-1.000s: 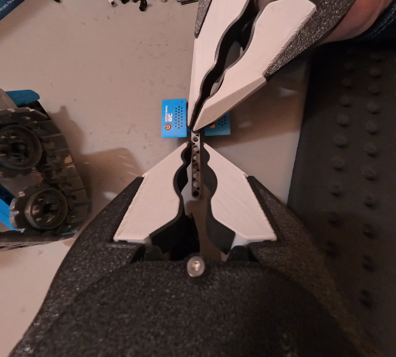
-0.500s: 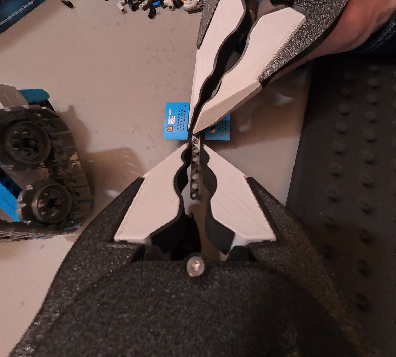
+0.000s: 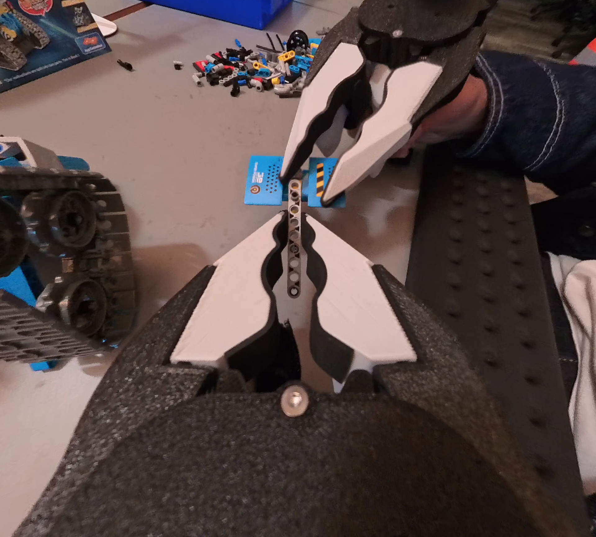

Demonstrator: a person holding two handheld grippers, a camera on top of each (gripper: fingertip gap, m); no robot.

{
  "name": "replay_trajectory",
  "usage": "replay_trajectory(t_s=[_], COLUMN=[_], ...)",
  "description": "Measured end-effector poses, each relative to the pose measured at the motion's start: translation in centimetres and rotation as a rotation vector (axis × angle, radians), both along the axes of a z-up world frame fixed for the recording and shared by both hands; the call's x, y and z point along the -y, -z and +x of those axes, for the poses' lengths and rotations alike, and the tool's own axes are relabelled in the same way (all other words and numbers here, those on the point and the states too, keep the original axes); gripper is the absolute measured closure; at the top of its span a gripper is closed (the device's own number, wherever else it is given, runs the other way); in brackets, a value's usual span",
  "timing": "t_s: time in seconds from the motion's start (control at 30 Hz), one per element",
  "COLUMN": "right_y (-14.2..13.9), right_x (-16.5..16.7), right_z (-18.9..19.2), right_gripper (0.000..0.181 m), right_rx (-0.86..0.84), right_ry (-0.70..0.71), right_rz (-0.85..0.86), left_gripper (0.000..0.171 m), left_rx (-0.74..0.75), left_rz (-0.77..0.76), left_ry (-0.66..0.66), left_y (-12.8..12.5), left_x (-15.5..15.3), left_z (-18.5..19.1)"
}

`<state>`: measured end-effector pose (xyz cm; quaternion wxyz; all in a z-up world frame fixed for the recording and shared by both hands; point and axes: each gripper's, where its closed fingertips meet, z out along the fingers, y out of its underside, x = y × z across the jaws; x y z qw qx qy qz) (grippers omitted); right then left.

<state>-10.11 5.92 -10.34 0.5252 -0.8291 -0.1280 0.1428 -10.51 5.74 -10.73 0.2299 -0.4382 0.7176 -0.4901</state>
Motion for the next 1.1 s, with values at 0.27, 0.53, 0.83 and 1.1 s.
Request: replay_trajectory(t_s=[0.27, 0.53, 0.83, 1.1], right_y=[2.3, 2.7, 2.7, 4.0], right_x=[1.2, 0.7, 0.5, 0.8], right_z=[-0.9, -0.8, -0.7, -0.6], right_gripper=[0.164, 0.166, 0.166, 0.172], right_rx=[0.123, 0.092, 0.054, 0.204], right_ry=[-0.154, -0.165, -0.142, -0.141], right_rz=[-0.111, -0.156, -0.182, -0.186], left_gripper=[0.167, 0.168, 0.169, 0.161], left_rx=[0.012, -0.002, -0.008, -0.152], left_rz=[0.143, 0.130, 0.065, 0.374], left_ry=[0.080, 0.038, 0.018, 0.113], left_y=[1.1, 1.2, 0.8, 4.1], left_x=[1.4, 0.9, 0.6, 0.8], left_z=[-0.8, -0.5, -0.3, -0.8])
